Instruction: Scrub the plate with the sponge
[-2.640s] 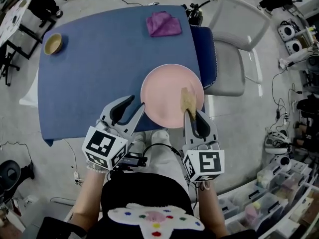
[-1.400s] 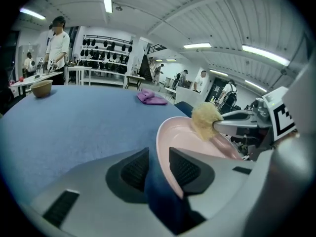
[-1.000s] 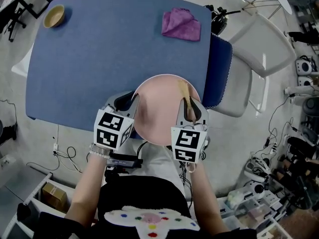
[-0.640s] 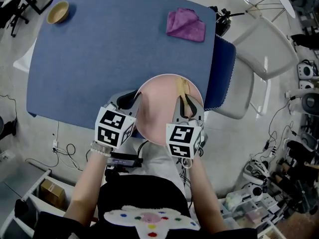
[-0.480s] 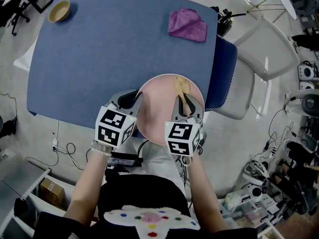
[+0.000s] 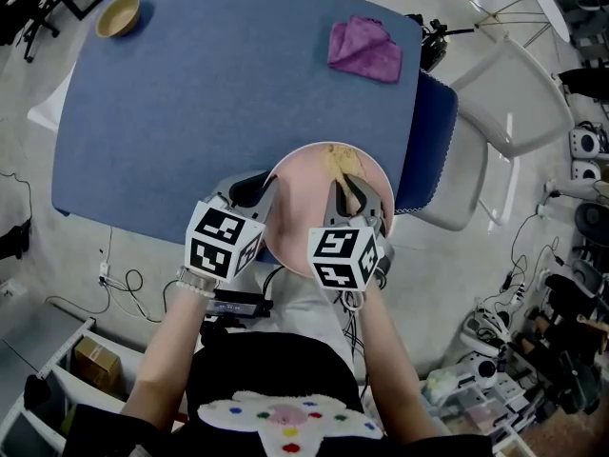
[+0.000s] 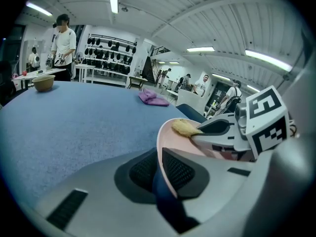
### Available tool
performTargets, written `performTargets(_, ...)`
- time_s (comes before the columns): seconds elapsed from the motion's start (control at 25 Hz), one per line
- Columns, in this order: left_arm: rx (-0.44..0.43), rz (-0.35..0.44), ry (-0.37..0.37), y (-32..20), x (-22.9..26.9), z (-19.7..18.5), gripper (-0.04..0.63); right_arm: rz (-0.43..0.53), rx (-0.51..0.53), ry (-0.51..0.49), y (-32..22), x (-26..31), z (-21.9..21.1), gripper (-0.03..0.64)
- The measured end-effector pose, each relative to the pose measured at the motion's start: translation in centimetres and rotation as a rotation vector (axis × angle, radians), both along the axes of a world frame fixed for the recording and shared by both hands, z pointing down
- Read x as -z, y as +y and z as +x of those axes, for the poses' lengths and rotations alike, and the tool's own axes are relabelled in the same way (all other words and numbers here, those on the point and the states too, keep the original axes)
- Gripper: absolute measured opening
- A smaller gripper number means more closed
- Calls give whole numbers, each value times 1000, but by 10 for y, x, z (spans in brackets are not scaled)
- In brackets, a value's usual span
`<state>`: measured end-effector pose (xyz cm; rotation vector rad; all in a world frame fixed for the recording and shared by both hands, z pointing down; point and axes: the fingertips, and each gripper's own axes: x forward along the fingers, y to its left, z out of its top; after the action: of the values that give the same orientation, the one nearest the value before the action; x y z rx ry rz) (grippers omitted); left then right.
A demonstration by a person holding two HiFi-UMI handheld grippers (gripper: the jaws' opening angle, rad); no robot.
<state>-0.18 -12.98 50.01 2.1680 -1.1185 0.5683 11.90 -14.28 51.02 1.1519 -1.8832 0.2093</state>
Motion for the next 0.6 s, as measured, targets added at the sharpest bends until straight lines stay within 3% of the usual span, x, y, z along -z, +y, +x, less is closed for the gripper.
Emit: performTargets(0.6, -2, -23, 32, 0, -2, -1, 41, 55, 311, 197, 8, -8, -40, 49)
